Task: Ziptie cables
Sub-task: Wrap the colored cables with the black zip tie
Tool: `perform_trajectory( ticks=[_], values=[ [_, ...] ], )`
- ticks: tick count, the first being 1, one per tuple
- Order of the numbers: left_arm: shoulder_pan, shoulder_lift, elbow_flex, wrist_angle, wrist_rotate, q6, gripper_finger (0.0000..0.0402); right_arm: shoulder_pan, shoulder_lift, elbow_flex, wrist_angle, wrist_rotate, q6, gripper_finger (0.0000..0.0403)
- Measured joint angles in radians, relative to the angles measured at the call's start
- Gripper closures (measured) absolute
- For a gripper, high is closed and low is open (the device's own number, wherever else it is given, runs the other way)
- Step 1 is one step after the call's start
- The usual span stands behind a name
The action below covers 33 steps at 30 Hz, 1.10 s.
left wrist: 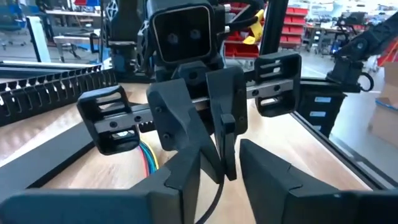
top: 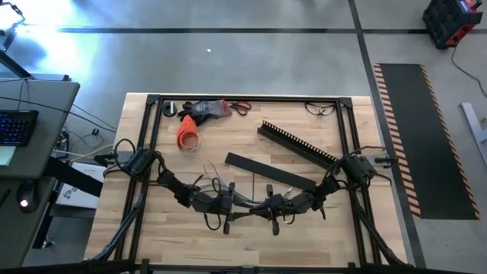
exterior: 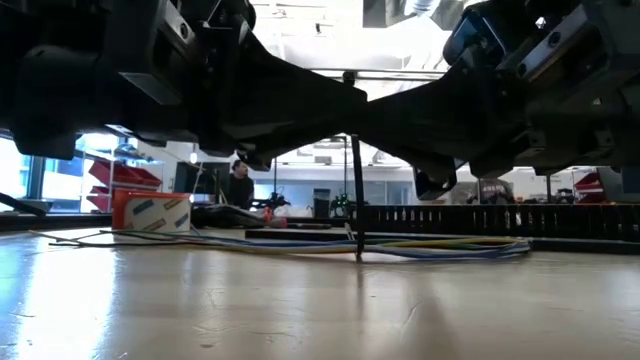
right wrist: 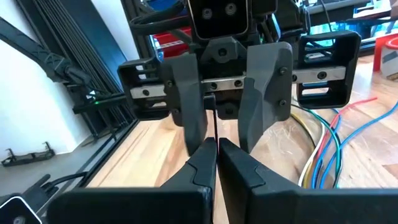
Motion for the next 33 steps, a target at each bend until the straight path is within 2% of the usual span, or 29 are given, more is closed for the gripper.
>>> perform_trajectory(
  ticks=[10,20,23,28,33],
  values=[
    [0.0,0.0,0.0,0.011,-0.003,-0.011,0.0395,0.001,0.0,0.0,-0.002,0.004,-0.007,0.0403],
    [0.0,0.0,0.0,0.007,-0.017,-0.021,0.0401,0.005,0.0,0.0,-0.019,0.044,-0.007,0.0397],
    [0.0,0.0,0.0,0.006,-0.012,-0.025,0.0401,0.005,0.0,0.0,-0.027,0.042,0.011,0.0366],
    [-0.001,0.0,0.0,0.004,0.006,-0.03,0.0401,0.004,-0.016,0.0,-0.084,0.02,0.031,0.0265],
    [0.003,-0.001,0.0,0.014,-0.003,-0.039,0.0401,0.009,-0.109,0.0,-0.38,-0.057,0.124,0.0174]
  ],
)
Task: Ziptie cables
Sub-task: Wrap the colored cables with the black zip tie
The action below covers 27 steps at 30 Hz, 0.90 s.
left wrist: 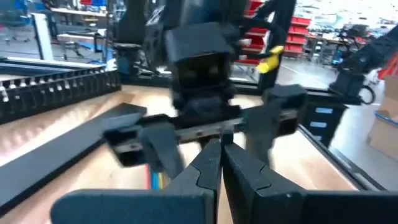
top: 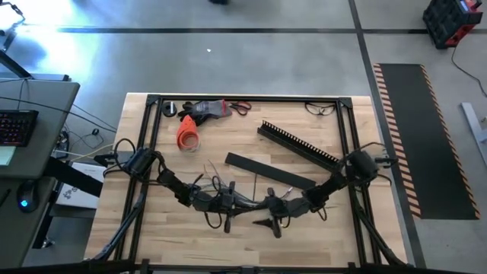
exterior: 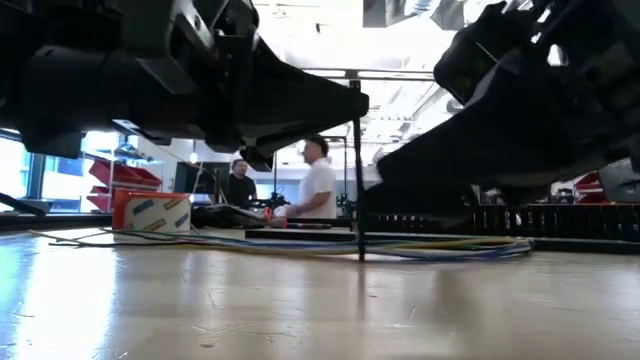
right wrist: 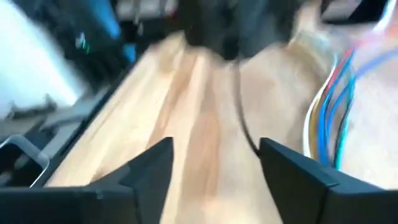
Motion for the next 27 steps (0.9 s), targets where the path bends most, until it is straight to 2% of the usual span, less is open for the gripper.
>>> perform_trajectory(
  ticks=[3,6,9,12,14,18,27],
  values=[
    [0.001,0.0,0.0,-0.003,0.002,-0.008,0.0401,0.005,-0.086,0.0,-0.185,-0.006,0.059,0.0152],
    [0.002,0.0,0.0,-0.004,0.013,-0.009,0.0401,0.009,-0.177,0.0,-0.353,0.006,0.078,0.015],
    [0.003,0.0,0.014,-0.026,0.022,-0.016,0.0401,0.01,-0.281,0.001,-0.487,0.071,0.088,0.0156],
    [0.003,0.0,0.053,-0.096,0.052,-0.017,0.0401,-0.025,-0.361,0.001,-0.637,0.196,0.181,0.0166],
    [0.003,0.0,0.089,-0.163,0.071,-0.015,0.0401,-0.079,-0.386,0.001,-0.725,0.203,0.234,0.0175],
    [0.003,0.0,0.138,-0.261,0.085,0.016,0.0401,-0.196,-0.359,0.0,-0.782,0.131,0.231,0.0188],
    [0.003,0.0,0.142,-0.295,0.086,0.013,0.0401,-0.444,-0.271,0.0,-0.567,-0.163,0.101,0.0164]
  ],
)
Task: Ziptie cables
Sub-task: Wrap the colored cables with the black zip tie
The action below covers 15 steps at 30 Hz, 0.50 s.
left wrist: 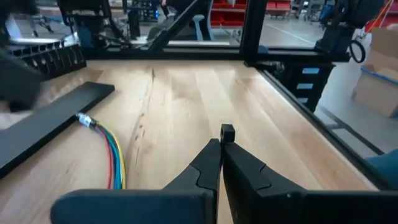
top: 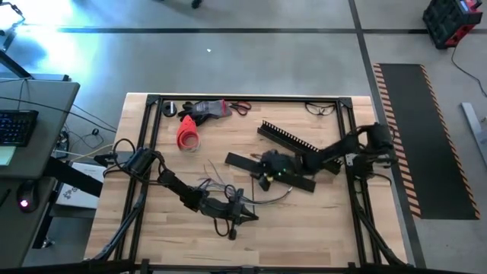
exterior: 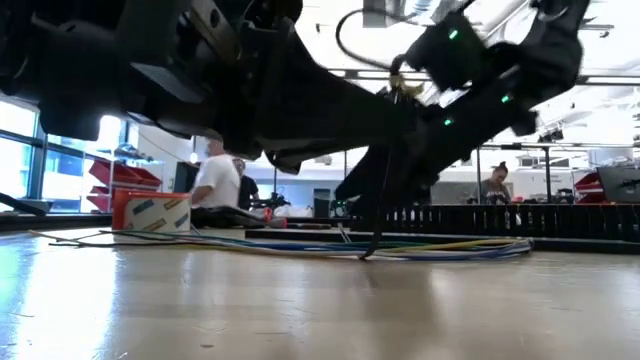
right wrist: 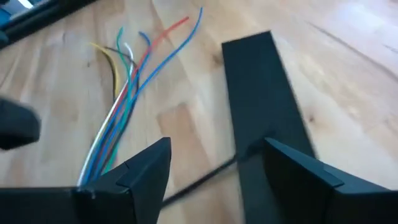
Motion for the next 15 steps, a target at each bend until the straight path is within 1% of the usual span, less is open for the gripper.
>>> perform_trajectory(
  ticks=[3,5,12,15],
  values=[
    [0.0,0.0,-0.001,-0.013,0.0,-0.001,0.0401,-0.065,0.027,0.0,0.007,-0.073,-0.006,0.015],
    [0.0,0.0,-0.001,-0.012,0.0,-0.002,0.0401,-0.088,0.05,0.0,0.018,-0.104,-0.018,0.0147],
    [0.0,0.0,-0.001,-0.017,0.0,-0.002,0.0402,-0.095,0.138,0.003,0.18,-0.203,-0.028,0.0158],
    [0.0,0.0,-0.001,-0.018,0.0,-0.002,0.0402,-0.094,0.146,0.002,0.204,-0.232,-0.027,0.0166]
  ],
)
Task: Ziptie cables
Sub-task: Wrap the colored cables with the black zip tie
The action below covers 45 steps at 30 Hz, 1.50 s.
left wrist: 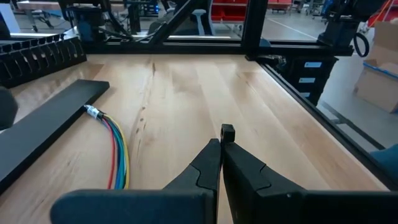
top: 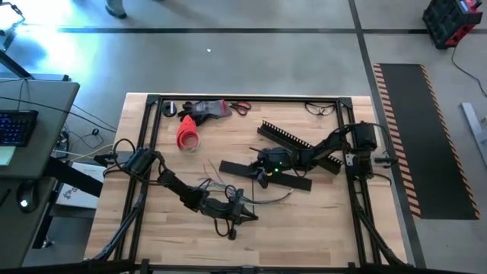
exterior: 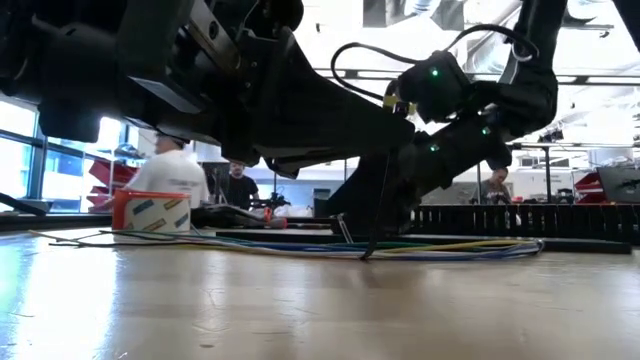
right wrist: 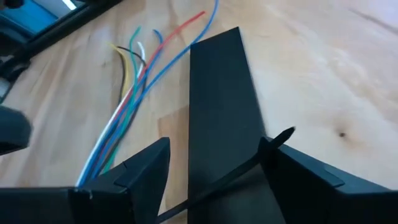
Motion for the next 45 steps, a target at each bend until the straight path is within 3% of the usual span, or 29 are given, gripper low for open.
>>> perform_trajectory(
  ticks=[9,19,28,37,45],
  values=[
    [0.0,0.0,0.0,-0.003,0.0,0.0,0.0402,0.028,0.0,-0.001,-0.018,-0.049,-0.083,0.0233],
    [0.0,0.0,0.0,-0.012,0.0,-0.002,0.0402,0.117,0.002,-0.002,-0.015,0.118,-0.217,0.0391],
    [0.0,0.0,0.0,-0.01,-0.008,-0.027,0.0402,0.247,0.002,-0.002,-0.004,0.396,-0.335,0.0402],
    [0.0,-0.003,0.0,0.009,-0.029,-0.095,0.0402,0.447,0.002,-0.002,-0.025,0.816,-0.559,0.0403],
    [0.0,-0.003,0.0,0.019,-0.05,-0.135,0.0402,0.527,0.005,-0.002,-0.071,1.003,-0.63,0.0403]
  ],
)
